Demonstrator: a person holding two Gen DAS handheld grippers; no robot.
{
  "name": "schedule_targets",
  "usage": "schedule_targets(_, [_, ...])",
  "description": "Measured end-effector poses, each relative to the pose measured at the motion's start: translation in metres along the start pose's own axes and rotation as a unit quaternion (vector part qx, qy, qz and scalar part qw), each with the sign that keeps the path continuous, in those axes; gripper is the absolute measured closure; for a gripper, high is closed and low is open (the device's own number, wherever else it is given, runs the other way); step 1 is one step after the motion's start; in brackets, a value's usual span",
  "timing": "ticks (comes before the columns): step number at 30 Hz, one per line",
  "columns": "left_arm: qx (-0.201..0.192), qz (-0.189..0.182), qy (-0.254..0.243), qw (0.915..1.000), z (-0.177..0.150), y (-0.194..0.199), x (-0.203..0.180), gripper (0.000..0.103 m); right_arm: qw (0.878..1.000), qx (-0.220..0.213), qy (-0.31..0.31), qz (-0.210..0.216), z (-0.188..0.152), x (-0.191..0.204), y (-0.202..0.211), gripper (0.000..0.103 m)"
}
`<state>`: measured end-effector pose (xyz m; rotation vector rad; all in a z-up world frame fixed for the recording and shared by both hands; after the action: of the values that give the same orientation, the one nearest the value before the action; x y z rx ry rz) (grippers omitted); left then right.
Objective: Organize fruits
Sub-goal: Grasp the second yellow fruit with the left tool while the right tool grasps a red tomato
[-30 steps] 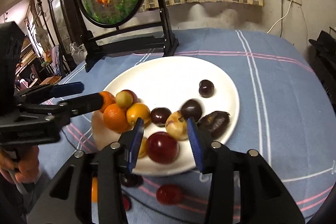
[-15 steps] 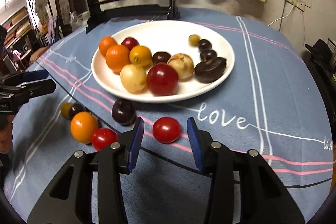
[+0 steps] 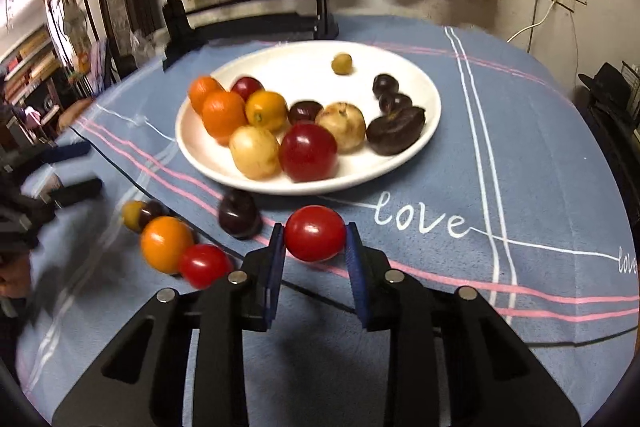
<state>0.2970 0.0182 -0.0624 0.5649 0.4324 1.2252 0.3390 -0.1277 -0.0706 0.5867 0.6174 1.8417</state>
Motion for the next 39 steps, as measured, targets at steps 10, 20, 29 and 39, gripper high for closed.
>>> schedule_targets(10, [0.041,-0.057,-0.035,0.9969,-0.018,-0.016,-0.018,0.057,1.000,0.007,-0.003,0.020,-0.006,0.011,0.006,0.073])
schedule_targets(20, [0.060,-0.052,-0.052,0.9955,-0.028,-0.029,-0.026,0.070,1.000,0.009,-0.002,0.021,-0.007,0.012,0.006,0.073])
schedule_targets(29, [0.064,-0.047,-0.048,0.9957,-0.029,-0.032,-0.025,0.078,1.000,0.003,0.004,0.018,-0.005,0.014,0.010,0.073])
schedule_targets(39, [0.016,-0.040,-0.020,0.9989,0.010,-0.008,-0.025,0.078,0.998,-0.044,-0.005,0.036,0.023,0.016,0.021,0.073])
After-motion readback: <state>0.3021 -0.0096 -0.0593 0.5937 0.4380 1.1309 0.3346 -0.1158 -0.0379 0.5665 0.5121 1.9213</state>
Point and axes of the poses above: each gripper's, at about its wrist camera, not at the fingertips, and y roughly against the way its jaws point, x to its left, z to its top, the point moved 6 cm from there along -y, roughly the way its jaws point, and after that the axes turned 6 degrees about -x, right-handed, at the moved point
